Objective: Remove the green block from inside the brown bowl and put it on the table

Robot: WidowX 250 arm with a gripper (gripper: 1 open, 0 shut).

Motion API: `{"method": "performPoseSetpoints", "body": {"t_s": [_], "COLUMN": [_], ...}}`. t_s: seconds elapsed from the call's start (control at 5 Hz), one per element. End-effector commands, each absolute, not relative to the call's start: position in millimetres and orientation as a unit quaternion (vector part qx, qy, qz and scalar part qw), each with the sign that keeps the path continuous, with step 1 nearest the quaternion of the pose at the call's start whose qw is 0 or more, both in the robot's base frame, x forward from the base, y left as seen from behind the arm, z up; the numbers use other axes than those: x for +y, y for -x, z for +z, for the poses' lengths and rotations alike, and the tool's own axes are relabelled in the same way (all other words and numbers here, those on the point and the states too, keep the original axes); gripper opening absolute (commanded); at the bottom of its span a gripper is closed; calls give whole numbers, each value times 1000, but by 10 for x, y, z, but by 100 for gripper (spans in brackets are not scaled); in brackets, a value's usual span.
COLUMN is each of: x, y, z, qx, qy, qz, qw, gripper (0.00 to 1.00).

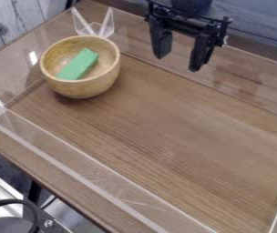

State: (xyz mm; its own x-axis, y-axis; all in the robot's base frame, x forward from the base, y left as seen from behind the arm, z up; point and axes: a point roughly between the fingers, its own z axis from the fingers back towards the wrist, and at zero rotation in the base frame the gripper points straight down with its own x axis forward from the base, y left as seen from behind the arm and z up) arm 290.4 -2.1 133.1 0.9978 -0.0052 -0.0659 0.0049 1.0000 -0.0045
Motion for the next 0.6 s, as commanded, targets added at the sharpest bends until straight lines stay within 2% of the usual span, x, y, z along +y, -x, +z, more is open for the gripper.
{"method": "performPoseSetpoints", "body": {"t_s": [0.0,0.2,0.4], "x": [142,393,749], "y": [-2857,-2668,-2559], "z": [1301,1255,1303], "qx": [40,41,31], "qy": [-1,-4,-7], "qz": [5,18,31], "qw": [999,999,999], "gripper": [100,100,100]}}
